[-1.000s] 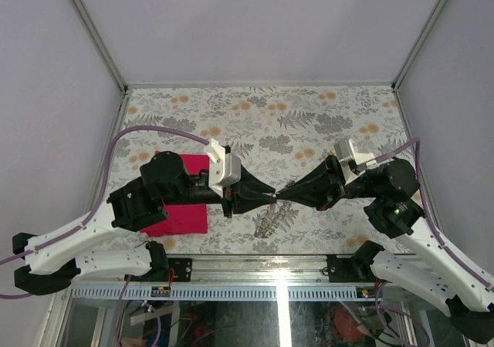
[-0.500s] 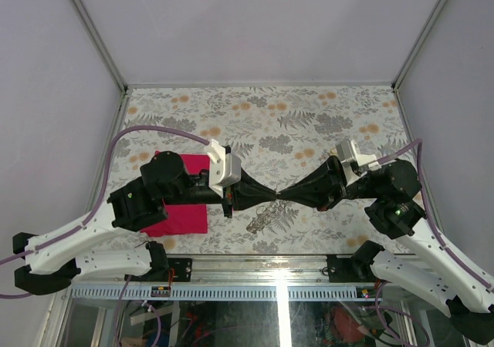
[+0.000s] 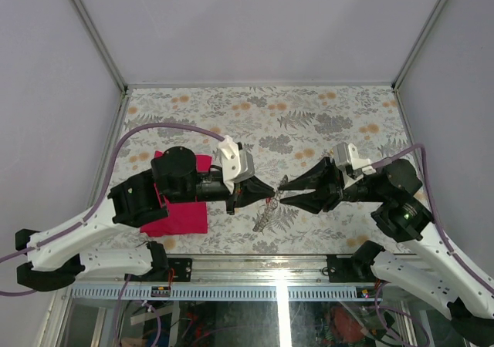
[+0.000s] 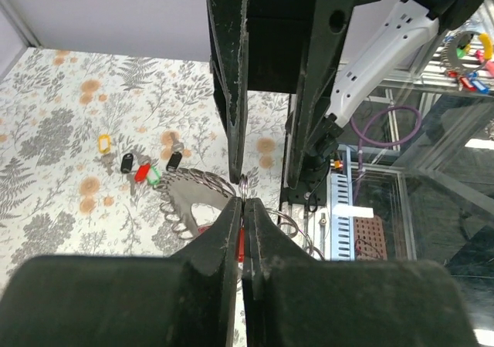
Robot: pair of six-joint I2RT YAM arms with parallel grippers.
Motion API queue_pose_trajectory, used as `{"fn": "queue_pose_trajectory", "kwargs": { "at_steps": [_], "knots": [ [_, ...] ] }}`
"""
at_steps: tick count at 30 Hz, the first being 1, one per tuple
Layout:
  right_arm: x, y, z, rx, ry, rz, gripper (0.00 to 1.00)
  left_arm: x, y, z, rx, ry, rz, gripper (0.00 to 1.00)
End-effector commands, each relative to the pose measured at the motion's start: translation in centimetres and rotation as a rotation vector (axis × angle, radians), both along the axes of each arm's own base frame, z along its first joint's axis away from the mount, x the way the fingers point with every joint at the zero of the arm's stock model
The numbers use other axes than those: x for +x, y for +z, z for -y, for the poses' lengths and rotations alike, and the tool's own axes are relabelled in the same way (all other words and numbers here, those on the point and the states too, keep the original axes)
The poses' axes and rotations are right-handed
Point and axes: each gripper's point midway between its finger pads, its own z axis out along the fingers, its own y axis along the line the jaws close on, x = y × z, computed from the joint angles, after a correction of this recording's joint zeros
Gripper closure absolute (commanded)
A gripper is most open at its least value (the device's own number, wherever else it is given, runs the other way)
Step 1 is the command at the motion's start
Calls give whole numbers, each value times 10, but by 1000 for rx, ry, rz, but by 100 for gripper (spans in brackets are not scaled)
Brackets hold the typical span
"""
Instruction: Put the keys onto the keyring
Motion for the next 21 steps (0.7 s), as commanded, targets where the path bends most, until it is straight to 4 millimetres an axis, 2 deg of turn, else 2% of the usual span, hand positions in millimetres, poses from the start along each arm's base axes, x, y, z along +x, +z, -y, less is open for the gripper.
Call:
{"fn": "queue_pose_trajectory", "kwargs": {
  "at_steps": [1, 6, 12, 16, 21],
  "knots": [
    [7, 10, 9, -8, -88, 75, 61, 12, 15, -4, 4, 62, 40, 100],
    [16, 21, 16, -17, -170, 137, 55, 21, 6, -5, 51, 116, 31, 100],
    [26, 54, 23, -9, -248, 227, 45, 24, -6, -3, 91, 123, 10, 100],
    [41, 70, 25, 10, -325, 292, 40, 26, -17, 0, 126, 126, 5, 100],
    [60, 72, 24, 29, -403, 322, 31, 27, -20, -5, 149, 147, -10, 100]
  ]
}}
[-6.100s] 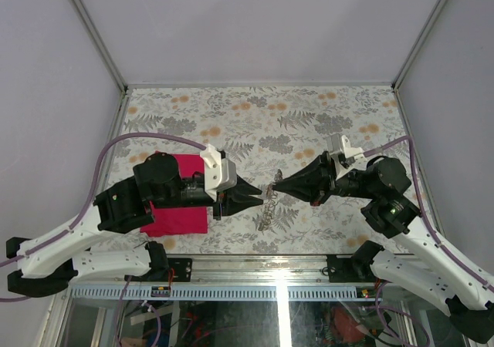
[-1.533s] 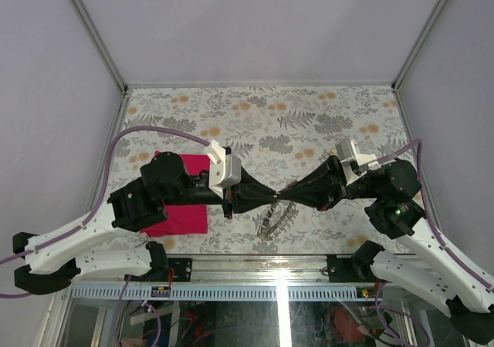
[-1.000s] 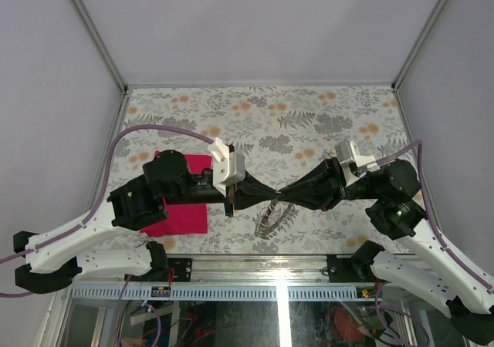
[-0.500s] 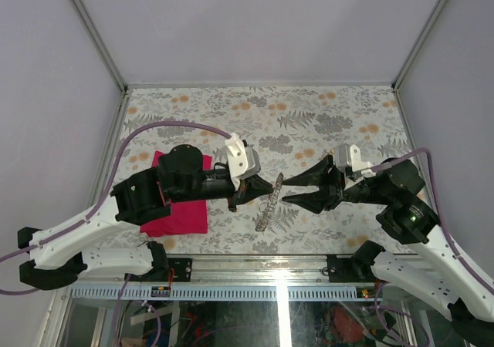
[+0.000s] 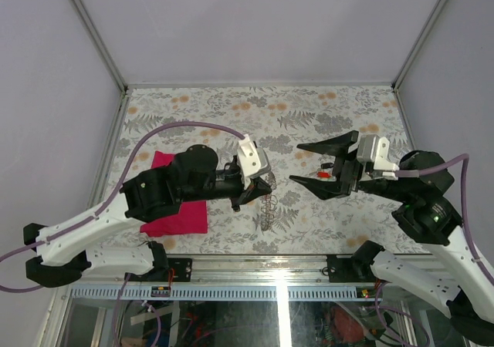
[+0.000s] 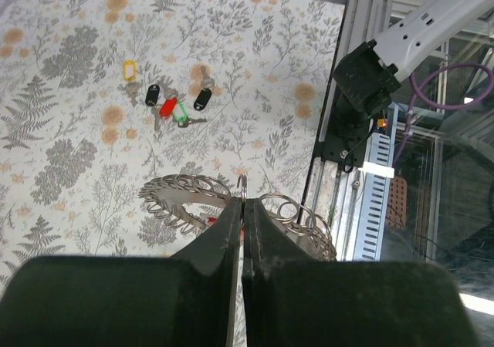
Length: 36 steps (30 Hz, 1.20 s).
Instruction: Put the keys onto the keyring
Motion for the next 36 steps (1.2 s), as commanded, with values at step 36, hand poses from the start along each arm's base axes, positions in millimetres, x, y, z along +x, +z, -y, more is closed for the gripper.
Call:
{"fn": "queue_pose_trajectory", "kwargs": {
  "at_steps": [36],
  "knots": [
    [-9, -79, 22, -232, -71, -260, 31, -4, -10, -15, 81, -86, 149, 100]
  ]
}}
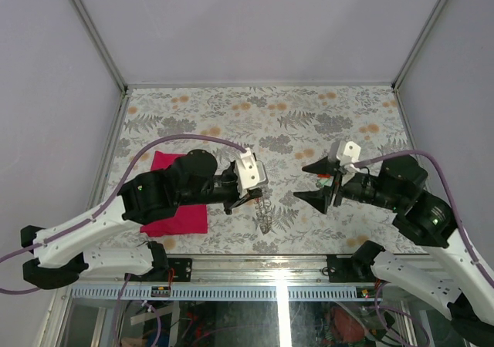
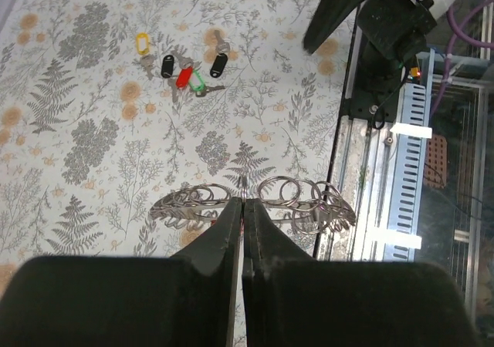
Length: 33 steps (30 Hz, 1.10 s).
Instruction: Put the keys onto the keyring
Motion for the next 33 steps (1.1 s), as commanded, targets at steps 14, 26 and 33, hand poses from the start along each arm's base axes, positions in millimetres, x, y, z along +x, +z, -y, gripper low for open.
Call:
{"fn": "queue_pose_trajectory", "kwargs": {
  "at_steps": [14, 26, 33],
  "knots": [
    [-39, 8, -37, 72, 338, -74, 47, -19, 22, 23, 2, -217, 51, 100],
    [-39, -11, -50, 52, 416, -123, 63, -16, 24, 29, -2, -210, 48, 100],
    [-35, -17, -51, 40, 404, -129, 65, -19, 31, 28, -21, -218, 47, 100]
  ]
}}
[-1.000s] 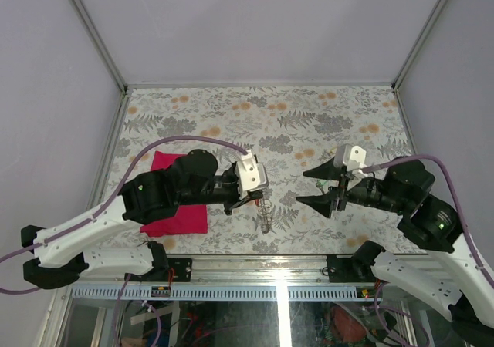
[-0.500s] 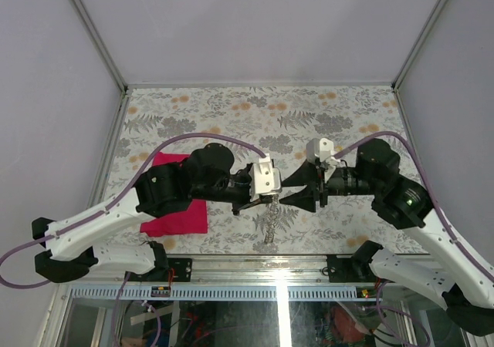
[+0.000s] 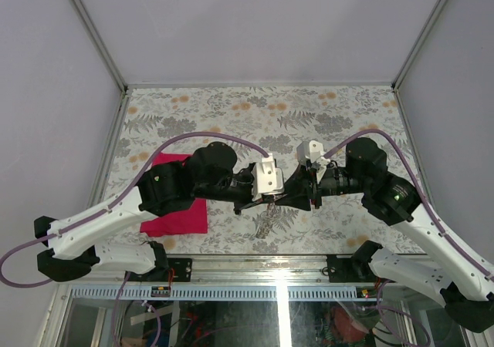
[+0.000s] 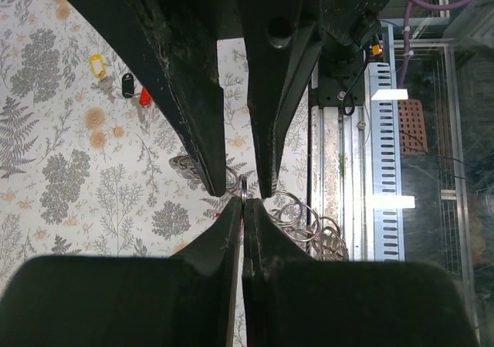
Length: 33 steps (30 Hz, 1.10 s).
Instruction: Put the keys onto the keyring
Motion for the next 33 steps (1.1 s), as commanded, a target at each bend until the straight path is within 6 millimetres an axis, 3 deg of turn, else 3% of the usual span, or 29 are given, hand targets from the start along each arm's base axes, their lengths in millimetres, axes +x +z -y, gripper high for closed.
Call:
{"fn": "queue_pose_trajectory", "kwargs": {
  "at_steps": [1, 5, 10, 14, 17, 20, 27, 33],
  "knots": [
    [1, 9, -3, 34, 15, 39, 65, -5, 36, 2, -100, -28, 31, 100],
    [2, 9, -4, 36, 17, 40, 70, -6, 36, 3, -102, -30, 27, 100],
    [0, 8, -4, 38, 27, 34, 84, -7, 39, 2, -117, -28, 27, 100],
    [-2, 12, -4, 57, 29, 43, 87, -6, 40, 1, -124, -23, 29, 100],
    [-3, 14, -4, 69, 34, 48, 100, -6, 41, 2, -131, -22, 29, 100],
    [-4, 19, -4, 90, 35, 57, 100, -7, 43, 1, -140, -19, 23, 99],
    [-13, 39, 3, 147, 33, 95, 100, -15, 62, -10, -245, -8, 22, 77],
    [-23, 58, 6, 210, 58, 109, 100, -25, 78, -18, -357, -21, 11, 73]
  ]
}}
